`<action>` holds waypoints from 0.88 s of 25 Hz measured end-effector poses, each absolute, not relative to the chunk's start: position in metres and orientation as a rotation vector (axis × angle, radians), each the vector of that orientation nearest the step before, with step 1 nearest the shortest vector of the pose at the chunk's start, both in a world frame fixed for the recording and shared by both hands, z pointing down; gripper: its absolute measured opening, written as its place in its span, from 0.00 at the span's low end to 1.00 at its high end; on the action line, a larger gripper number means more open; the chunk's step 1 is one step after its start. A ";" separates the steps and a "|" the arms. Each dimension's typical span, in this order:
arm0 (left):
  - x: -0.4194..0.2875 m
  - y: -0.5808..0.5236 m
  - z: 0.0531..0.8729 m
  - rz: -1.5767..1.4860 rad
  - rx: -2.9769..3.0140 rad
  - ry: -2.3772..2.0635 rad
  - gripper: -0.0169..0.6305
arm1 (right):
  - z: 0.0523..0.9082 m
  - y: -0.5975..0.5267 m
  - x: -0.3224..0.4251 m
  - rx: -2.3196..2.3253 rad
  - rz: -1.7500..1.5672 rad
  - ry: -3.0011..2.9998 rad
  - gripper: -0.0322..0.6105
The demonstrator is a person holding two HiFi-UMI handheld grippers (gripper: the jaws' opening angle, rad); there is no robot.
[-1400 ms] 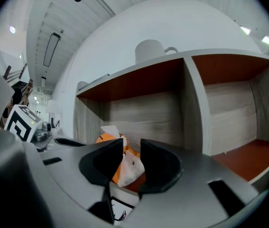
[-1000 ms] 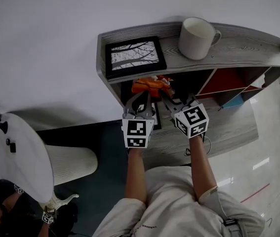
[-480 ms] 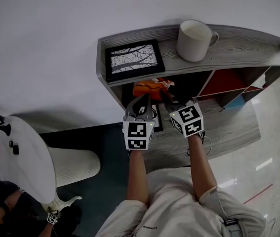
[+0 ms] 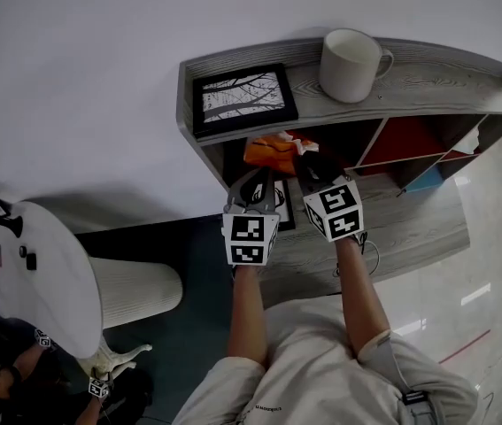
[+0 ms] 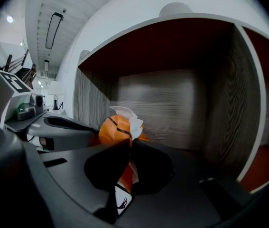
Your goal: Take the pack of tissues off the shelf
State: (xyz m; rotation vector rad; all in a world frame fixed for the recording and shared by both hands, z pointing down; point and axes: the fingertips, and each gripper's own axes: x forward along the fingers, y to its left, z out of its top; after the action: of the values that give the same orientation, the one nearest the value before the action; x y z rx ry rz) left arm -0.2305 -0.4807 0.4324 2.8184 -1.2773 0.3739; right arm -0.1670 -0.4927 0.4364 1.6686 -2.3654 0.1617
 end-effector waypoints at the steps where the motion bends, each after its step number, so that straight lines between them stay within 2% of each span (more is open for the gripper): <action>1: -0.232 -0.479 0.432 0.375 2.815 -1.281 0.04 | 0.436 -0.492 -0.168 1.672 0.161 -2.366 0.10; 10: -0.252 -0.460 0.442 0.285 2.662 -1.361 0.04 | 0.418 -0.479 -0.169 1.667 0.087 -2.408 0.09; 22: -0.247 -0.424 0.415 0.277 2.620 -1.492 0.04 | 0.395 -0.447 -0.148 1.595 0.097 -2.514 0.08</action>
State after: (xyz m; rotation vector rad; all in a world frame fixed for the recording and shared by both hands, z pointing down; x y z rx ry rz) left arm -0.2471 -0.4237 0.4148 2.6204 -1.4919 0.2771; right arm -0.1481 -0.4469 0.3953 1.5946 -2.5138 0.0969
